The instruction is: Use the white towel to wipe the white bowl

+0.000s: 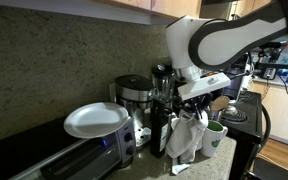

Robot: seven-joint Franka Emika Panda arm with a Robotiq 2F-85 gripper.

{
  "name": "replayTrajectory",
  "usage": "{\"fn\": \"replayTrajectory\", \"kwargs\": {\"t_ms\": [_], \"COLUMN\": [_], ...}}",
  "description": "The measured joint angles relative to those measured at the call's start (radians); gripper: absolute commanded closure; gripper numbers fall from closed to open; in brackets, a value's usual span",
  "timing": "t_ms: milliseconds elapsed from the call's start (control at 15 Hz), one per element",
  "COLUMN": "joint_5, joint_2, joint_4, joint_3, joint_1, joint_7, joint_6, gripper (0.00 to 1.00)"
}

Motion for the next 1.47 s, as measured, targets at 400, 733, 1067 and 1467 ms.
{"fn": "replayTrajectory", "kwargs": {"t_ms": [400,733,1067,1467], "joint_5": [-0.015,-0.044,-0.152,-0.172], "joint_2": [0.020,0.044,0.161,0.340], "joint_4": [-0.001,0.011,0.082,0.227], "joint_3": [-0.017,-0.029,-0.086,-0.158], "joint_1": [-0.017,-0.032,-0.075,-0.083], "joint_7": [-0.005,0.004,0.074,0.081], "joint_6": [0.031,0.105,0.184,0.176], "gripper": [0.97,0.97,0.97,0.97]}}
